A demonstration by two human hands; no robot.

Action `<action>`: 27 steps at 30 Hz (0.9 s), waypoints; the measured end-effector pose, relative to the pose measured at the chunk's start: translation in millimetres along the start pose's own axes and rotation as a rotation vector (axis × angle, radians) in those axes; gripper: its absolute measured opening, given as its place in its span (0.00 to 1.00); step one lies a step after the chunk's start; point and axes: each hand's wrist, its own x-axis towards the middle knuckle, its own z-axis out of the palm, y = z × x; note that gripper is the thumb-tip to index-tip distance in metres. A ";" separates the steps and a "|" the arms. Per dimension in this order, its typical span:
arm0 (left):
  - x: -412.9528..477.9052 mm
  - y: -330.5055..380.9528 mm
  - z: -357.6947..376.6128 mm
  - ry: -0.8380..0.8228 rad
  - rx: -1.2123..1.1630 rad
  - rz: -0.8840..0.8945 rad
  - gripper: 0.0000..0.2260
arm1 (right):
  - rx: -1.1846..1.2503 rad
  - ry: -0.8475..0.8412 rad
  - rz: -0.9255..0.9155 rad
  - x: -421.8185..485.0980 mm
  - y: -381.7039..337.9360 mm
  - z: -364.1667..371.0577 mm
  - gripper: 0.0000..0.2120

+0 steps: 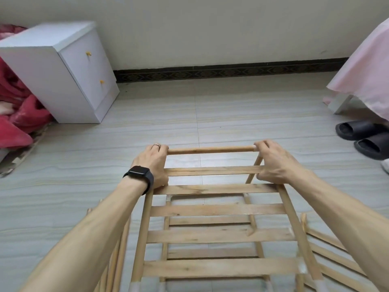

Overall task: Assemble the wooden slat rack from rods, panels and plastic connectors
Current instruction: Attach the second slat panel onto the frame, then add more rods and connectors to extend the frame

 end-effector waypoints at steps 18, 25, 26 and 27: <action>-167.3 38.2 -8.0 0.093 -0.352 -0.138 0.34 | 0.210 0.264 0.002 -190.3 -77.8 43.8 0.36; -241.9 64.5 26.3 -0.020 -0.371 -0.183 0.34 | -0.024 -0.068 -0.076 -221.8 -131.7 83.8 0.38; -239.3 63.7 23.7 -0.031 -0.345 -0.181 0.34 | -0.018 -0.093 -0.074 -218.4 -132.0 84.1 0.37; -235.9 63.4 22.0 -0.036 -0.319 -0.184 0.33 | -0.012 -0.114 -0.072 -215.3 -131.1 84.9 0.37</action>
